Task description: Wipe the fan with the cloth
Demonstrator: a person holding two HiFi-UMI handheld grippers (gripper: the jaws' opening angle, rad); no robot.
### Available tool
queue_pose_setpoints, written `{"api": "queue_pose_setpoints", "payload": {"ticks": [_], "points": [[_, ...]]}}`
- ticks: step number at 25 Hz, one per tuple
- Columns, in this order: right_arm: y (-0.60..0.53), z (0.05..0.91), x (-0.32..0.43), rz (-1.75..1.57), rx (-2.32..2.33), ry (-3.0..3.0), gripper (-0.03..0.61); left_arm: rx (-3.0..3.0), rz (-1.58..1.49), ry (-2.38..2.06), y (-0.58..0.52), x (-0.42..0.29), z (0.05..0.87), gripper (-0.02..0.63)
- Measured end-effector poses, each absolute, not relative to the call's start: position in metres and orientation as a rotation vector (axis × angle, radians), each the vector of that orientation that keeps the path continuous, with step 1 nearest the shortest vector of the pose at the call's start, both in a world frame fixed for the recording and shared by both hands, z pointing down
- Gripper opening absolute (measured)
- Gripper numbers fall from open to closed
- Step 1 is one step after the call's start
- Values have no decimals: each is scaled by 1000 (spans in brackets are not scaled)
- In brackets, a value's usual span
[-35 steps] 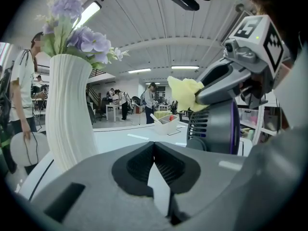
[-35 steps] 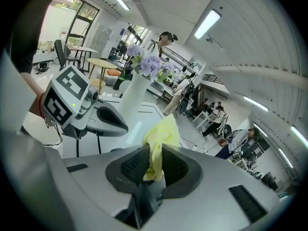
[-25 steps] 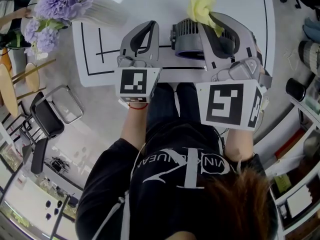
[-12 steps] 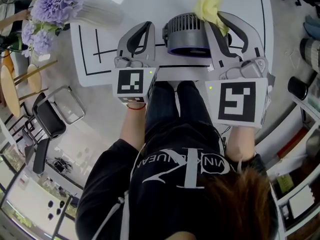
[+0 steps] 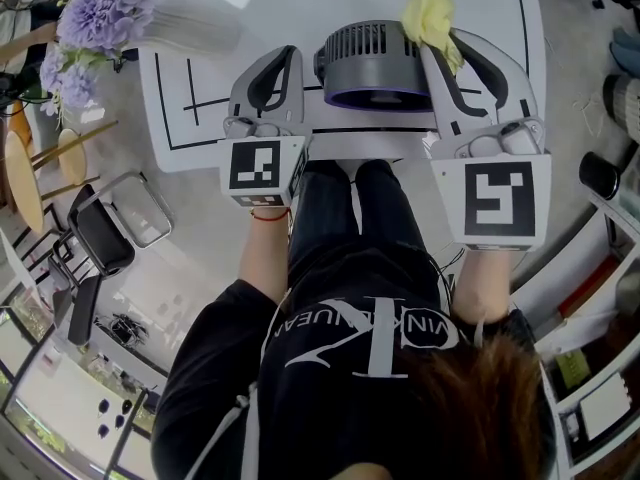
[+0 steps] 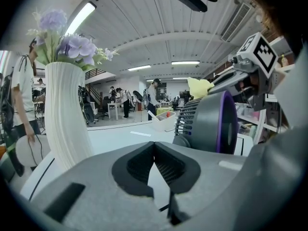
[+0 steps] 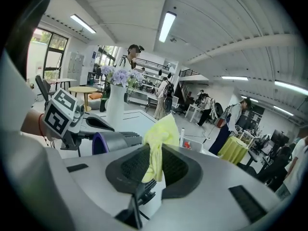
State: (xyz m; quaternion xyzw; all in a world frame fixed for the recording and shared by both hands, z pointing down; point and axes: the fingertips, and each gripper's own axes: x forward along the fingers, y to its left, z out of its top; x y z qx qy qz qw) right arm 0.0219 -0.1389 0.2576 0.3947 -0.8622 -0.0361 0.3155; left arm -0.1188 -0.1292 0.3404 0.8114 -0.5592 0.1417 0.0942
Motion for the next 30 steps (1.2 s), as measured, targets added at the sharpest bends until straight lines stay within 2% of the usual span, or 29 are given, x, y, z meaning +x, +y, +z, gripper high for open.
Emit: {"api": "queue_pose_setpoints", "payload": {"ticks": [30], "points": [[-134,295,64,7,1049,-2268,63,2323,440,-1705,-80,-102,349,5]]}}
